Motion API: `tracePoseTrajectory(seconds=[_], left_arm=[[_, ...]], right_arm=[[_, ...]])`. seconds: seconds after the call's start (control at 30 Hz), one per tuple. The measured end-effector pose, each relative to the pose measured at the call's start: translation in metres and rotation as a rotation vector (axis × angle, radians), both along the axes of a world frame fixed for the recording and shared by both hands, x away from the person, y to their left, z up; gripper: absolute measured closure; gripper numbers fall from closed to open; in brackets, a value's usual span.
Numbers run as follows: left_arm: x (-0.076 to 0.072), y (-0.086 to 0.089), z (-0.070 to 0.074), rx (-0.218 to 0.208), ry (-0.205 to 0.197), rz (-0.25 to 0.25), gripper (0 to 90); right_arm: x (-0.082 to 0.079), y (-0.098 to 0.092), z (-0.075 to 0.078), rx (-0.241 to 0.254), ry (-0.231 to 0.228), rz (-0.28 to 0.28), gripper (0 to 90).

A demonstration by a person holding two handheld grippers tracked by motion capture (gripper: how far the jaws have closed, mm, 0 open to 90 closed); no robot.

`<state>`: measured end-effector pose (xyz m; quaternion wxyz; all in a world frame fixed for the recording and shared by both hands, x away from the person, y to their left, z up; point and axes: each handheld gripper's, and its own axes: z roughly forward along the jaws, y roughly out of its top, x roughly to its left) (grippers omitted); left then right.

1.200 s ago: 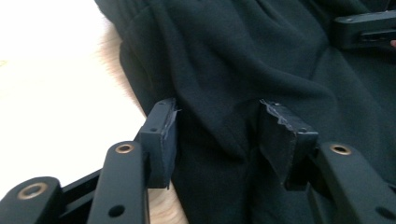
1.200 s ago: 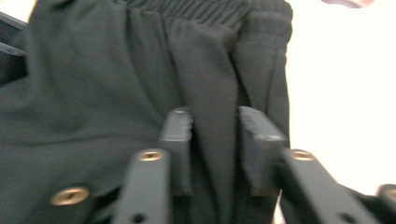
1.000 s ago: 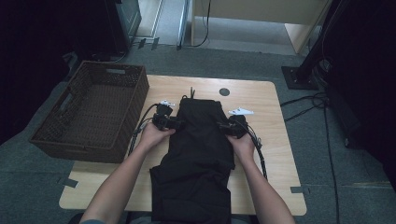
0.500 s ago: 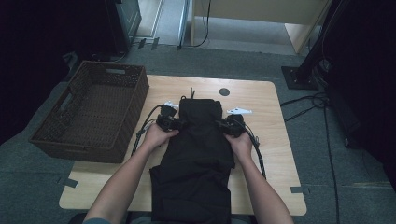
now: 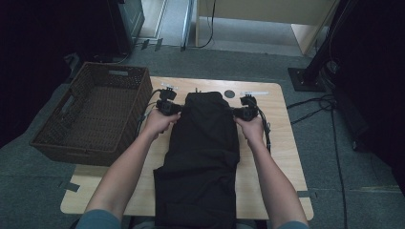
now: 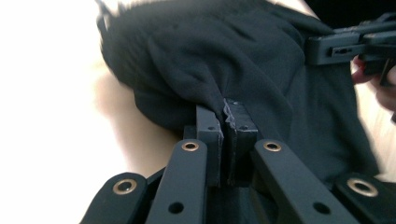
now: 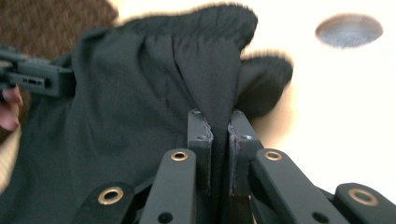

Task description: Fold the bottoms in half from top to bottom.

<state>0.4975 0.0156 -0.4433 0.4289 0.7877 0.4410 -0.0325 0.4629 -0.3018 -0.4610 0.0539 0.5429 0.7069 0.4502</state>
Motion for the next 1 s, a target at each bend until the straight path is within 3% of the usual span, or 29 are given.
tracePoseTrajectory(seconds=[0.13,0.2,0.27,0.3,0.37,0.4,0.47,0.63,0.7,0.8,0.9,1.0], left_arm=[[0.019,-0.003,0.034,-0.015,-0.06,0.031,86.4],[0.026,-0.004,0.058,-0.022,-0.122,0.052,86.2],[0.03,-0.002,0.08,-0.059,-0.206,0.088,86.0],[0.03,-0.001,0.088,-0.073,-0.24,0.102,85.7],[0.03,-0.001,0.096,-0.056,-0.26,0.099,85.6],[0.03,-0.001,0.095,-0.042,-0.256,0.091,85.6],[0.025,0.001,0.086,0.0,-0.249,0.059,85.9],[0.002,0.009,0.057,0.02,-0.21,0.015,86.3],[-0.01,0.011,0.045,0.046,-0.203,-0.025,86.1],[-0.024,0.017,0.028,0.055,-0.157,-0.074,85.4],[-0.046,0.023,0.01,0.057,-0.133,-0.117,85.2],[-0.068,0.022,-0.006,0.103,-0.132,-0.165,85.2]], right_arm=[[0.02,0.0,0.033,0.002,-0.035,-0.036,82.5],[0.03,0.001,0.057,-0.021,-0.08,-0.046,82.5],[0.038,0.003,0.086,-0.039,-0.153,-0.055,82.4],[0.04,0.004,0.103,-0.033,-0.214,-0.064,82.1],[0.041,0.005,0.119,-0.038,-0.284,-0.081,82.0],[0.042,0.008,0.123,-0.053,-0.288,-0.085,82.0],[0.041,0.011,0.12,-0.074,-0.268,-0.07,82.2],[0.021,0.014,0.085,-0.064,-0.2,-0.028,82.2],[0.009,0.015,0.071,-0.064,-0.173,-0.005,82.2],[-0.015,0.015,0.052,-0.015,-0.131,0.031,82.2],[-0.036,0.015,0.034,-0.028,-0.09,0.083,82.1],[-0.058,0.014,0.014,-0.037,-0.05,0.123,81.8]])
